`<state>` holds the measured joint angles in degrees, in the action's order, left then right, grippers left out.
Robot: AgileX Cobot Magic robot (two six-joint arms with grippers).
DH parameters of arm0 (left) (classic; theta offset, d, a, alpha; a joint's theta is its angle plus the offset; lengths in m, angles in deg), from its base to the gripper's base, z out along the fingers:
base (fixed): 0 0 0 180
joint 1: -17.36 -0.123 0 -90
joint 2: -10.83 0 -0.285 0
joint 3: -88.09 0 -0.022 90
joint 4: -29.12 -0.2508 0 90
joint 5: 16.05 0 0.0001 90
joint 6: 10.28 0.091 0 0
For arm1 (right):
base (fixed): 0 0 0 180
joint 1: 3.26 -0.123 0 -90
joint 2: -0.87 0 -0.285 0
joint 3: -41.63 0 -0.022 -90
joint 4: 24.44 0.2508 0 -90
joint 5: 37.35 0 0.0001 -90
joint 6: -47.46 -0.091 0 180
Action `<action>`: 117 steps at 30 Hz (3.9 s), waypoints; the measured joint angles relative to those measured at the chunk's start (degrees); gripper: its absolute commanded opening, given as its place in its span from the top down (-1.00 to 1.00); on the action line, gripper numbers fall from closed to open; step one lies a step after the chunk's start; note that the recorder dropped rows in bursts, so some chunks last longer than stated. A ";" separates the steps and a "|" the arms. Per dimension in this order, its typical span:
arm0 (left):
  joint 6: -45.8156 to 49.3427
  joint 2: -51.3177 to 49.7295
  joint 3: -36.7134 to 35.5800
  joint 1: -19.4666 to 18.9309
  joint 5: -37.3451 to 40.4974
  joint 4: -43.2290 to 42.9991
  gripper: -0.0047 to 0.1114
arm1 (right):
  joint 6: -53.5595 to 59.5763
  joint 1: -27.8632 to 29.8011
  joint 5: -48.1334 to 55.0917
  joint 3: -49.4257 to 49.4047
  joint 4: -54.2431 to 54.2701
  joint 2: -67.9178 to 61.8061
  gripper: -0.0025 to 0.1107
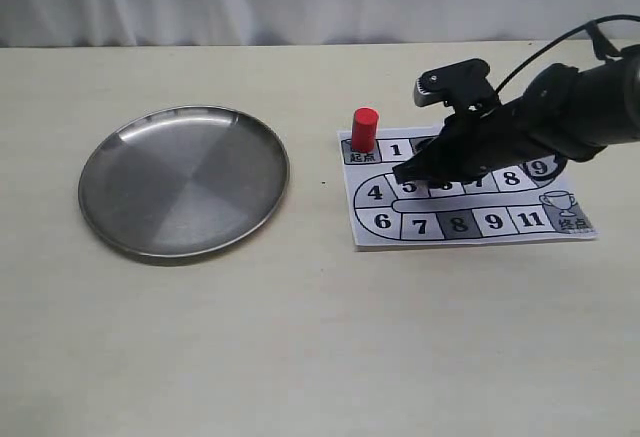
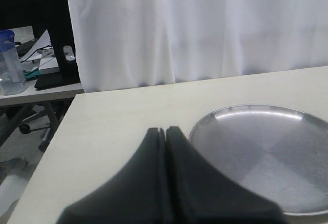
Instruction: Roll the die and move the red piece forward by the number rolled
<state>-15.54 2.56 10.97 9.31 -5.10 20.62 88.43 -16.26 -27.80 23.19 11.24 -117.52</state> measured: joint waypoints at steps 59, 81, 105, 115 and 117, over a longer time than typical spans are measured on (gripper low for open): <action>0.00 0.00 0.00 0.00 0.00 0.00 0.92 | 2.30 -5.86 -10.14 18.70 1.08 -15.94 0.17; 0.00 0.00 0.00 0.00 0.00 0.00 0.92 | 2.30 -5.86 -10.14 18.70 1.11 -15.94 0.17; 0.00 0.00 0.00 0.00 0.00 0.00 0.92 | 1.59 -5.86 -9.54 18.70 1.11 -15.94 -0.48; 0.00 0.00 0.00 0.00 0.00 0.00 0.92 | -8.63 -3.78 27.36 18.41 -14.36 12.18 -0.55; 0.00 0.00 0.00 0.00 0.00 0.00 0.92 | -10.84 -2.40 32.98 17.01 -18.76 16.08 -0.55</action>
<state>-15.54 2.56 10.97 9.31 -5.10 20.62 77.59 -18.66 5.18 40.20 -7.52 -101.44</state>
